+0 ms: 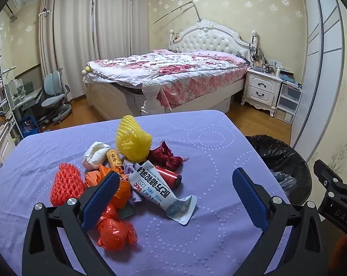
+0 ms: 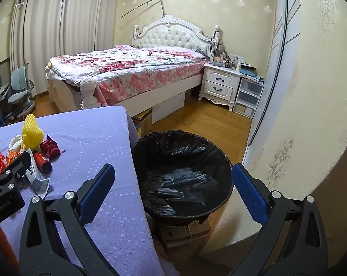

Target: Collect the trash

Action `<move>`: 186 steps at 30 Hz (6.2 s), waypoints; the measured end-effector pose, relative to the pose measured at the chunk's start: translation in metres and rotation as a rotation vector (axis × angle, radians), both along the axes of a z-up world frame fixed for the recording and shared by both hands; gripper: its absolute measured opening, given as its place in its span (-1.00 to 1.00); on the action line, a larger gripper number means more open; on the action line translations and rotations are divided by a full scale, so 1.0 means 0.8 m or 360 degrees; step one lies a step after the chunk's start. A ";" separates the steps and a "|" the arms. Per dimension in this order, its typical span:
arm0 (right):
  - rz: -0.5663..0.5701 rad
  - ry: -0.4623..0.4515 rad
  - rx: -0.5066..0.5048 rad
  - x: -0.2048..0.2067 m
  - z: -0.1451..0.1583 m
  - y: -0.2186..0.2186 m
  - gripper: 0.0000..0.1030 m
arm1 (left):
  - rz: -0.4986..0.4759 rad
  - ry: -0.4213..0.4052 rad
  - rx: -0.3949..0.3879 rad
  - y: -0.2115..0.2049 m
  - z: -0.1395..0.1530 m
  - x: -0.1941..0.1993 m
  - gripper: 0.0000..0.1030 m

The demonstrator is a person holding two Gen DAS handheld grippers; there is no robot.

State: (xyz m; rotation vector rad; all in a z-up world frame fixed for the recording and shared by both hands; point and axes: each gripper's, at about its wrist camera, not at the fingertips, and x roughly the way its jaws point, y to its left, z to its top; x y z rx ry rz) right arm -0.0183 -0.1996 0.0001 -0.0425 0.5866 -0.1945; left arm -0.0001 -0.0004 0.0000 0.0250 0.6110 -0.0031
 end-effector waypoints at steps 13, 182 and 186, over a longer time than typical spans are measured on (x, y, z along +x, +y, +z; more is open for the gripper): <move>0.0002 -0.0004 -0.0001 0.000 0.001 0.002 0.92 | 0.0016 -0.0052 0.0010 0.007 0.009 -0.008 0.90; 0.0725 0.0322 0.0015 0.048 -0.054 0.234 0.39 | 0.0342 0.0281 -0.0077 0.210 -0.056 -0.068 -0.25; 0.0774 0.0396 0.0043 0.061 -0.060 0.243 -0.03 | 0.0355 0.0279 -0.0102 0.216 -0.057 -0.065 -0.25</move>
